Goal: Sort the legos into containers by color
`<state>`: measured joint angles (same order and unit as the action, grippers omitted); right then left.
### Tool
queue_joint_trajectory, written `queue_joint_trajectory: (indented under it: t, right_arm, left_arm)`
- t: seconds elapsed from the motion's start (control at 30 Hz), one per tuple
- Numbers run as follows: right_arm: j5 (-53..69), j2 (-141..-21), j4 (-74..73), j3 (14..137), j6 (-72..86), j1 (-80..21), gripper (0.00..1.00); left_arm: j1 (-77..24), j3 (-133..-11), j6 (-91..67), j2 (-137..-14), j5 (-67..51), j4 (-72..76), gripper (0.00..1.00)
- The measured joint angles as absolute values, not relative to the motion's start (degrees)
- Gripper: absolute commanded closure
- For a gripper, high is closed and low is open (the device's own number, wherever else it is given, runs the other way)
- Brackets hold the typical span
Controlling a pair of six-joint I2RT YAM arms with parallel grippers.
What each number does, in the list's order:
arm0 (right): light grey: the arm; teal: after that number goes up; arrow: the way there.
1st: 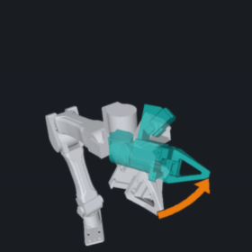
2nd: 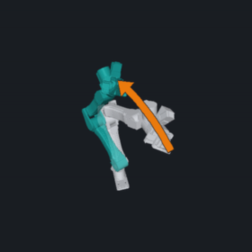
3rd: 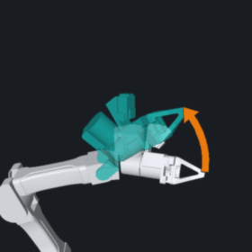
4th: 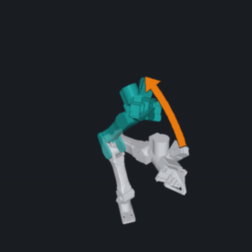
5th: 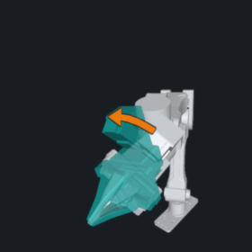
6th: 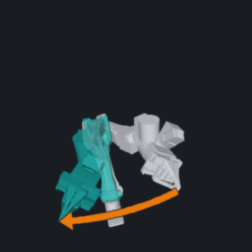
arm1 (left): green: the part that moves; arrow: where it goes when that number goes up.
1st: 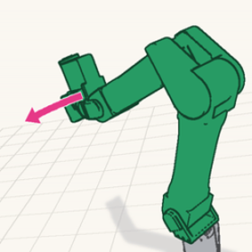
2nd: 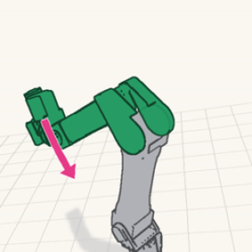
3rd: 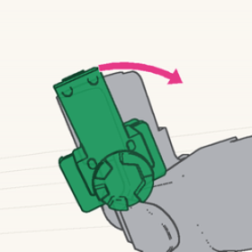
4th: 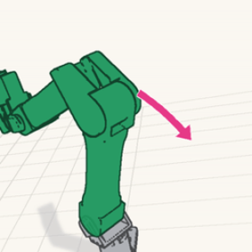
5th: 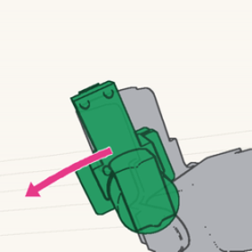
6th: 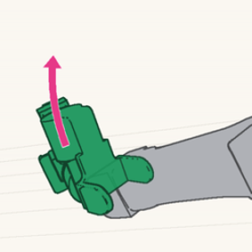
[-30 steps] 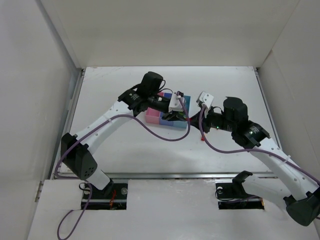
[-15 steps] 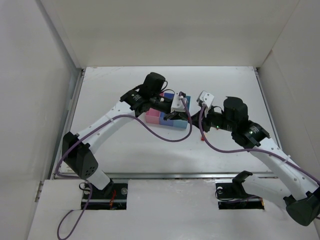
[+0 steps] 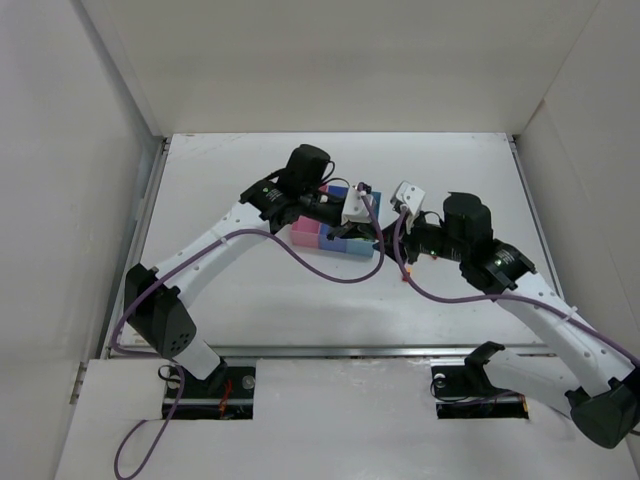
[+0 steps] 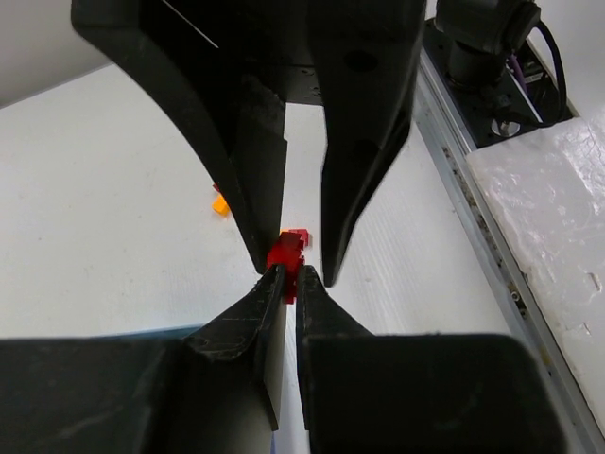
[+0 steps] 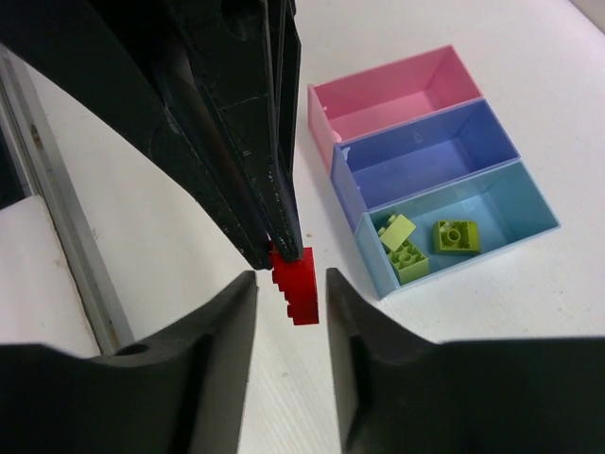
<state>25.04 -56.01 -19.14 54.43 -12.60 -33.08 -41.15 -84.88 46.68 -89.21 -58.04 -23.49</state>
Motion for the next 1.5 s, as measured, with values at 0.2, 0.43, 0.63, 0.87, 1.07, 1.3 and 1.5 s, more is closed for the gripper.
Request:
queue_joint_trajectory:
  t: [0.2, 0.43, 0.63, 0.87, 1.07, 1.3, 1.5]
  right_arm:
    - [24.8, -56.7, -19.3, 54.4, -12.7, -33.1, 0.44]
    - [22.8, -56.4, -19.3, 54.4, -12.6, -33.1, 0.65]
    - [21.7, -55.9, -19.2, 54.3, -12.3, -33.1, 0.74]
    - [21.6, -55.9, -18.4, 53.8, -11.6, -33.1, 0.86]
    - [20.9, -55.9, -17.8, 53.2, -9.8, -33.1, 1.00]
    - [18.8, -55.9, -16.7, 52.4, -6.7, -33.1, 1.00]
    - [15.5, -59.6, -14.9, 52.7, -2.5, -33.5, 1.00]
  left_arm:
    - [-40.7, -84.9, 46.7, -89.2, -57.9, -23.4, 1.00]
    - [-40.1, -84.9, 46.7, -89.2, -57.1, -23.5, 1.00]
    - [-39.9, -84.9, 46.7, -89.2, -56.9, -23.6, 1.00]
    - [-39.7, -84.8, 46.7, -89.2, -56.9, -23.8, 1.00]
    - [-39.6, -83.9, 46.6, -89.2, -57.1, -23.0, 1.00]
    - [-39.6, -83.2, 46.5, -89.2, -57.1, -22.2, 1.00]
    - [-39.1, -82.5, 48.2, -89.1, -54.5, -23.0, 1.00]
